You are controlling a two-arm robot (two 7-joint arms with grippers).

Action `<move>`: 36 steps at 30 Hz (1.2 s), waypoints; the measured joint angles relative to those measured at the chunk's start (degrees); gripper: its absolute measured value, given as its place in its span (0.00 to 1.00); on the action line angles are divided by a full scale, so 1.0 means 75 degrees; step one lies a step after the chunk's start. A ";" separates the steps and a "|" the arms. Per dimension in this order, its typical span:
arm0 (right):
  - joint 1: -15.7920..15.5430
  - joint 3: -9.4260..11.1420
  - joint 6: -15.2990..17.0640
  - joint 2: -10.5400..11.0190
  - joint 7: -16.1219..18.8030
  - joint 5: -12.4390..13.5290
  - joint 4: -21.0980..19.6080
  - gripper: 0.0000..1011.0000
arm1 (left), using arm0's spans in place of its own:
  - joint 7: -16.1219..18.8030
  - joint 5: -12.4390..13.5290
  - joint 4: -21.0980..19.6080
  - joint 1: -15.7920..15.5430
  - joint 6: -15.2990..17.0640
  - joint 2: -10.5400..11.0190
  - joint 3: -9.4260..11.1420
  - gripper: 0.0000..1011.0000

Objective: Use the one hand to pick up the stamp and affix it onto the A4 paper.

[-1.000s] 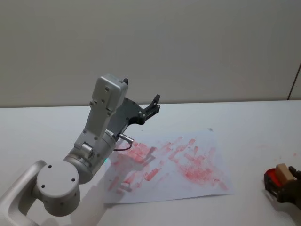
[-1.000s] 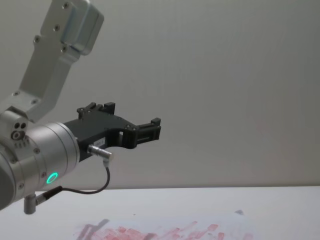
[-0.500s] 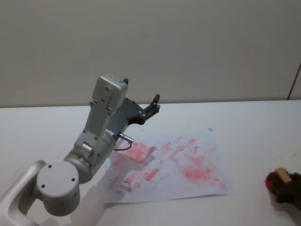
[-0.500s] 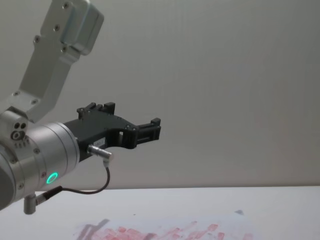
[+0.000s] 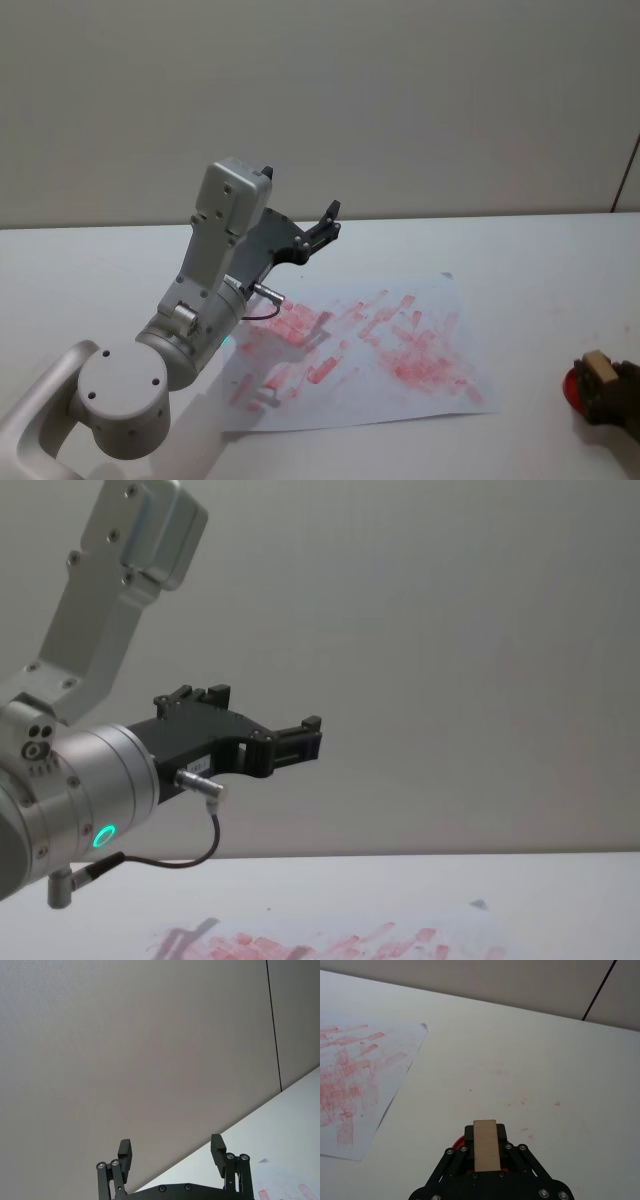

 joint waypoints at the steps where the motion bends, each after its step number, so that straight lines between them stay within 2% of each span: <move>1: 0.0015 0.0002 -0.0027 -0.0003 0.0013 -0.0009 0.0000 0.22 | 0.0000 0.0000 0.0000 0.0000 0.0000 0.0000 0.0000 0.99; 12: 0.0363 -0.0022 -0.0528 -0.0124 0.0422 -0.0206 -0.0027 0.22 | 0.0000 0.0000 0.0000 0.0000 0.0000 0.0000 0.0000 0.99; 20: 0.0873 -0.0156 -0.0909 -0.0392 0.1069 -0.0323 0.0107 0.22 | 0.0000 0.0000 0.0000 0.0000 0.0000 0.0000 0.0000 0.99; 24: 0.1237 -0.0279 -0.1038 -0.0623 0.1497 -0.0355 0.0337 0.22 | 0.0000 0.0000 0.0000 0.0000 0.0000 0.0000 0.0000 0.99; 30: 0.1662 -0.0441 -0.1063 -0.0920 0.2010 -0.0368 0.0716 0.22 | 0.0000 0.0000 0.0000 0.0000 0.0000 0.0000 0.0000 0.99; 36: 0.2079 -0.0622 -0.0877 -0.1222 0.2507 -0.0419 0.1198 0.22 | 0.0001 0.0000 0.0000 0.0000 0.0000 0.0001 0.0000 0.99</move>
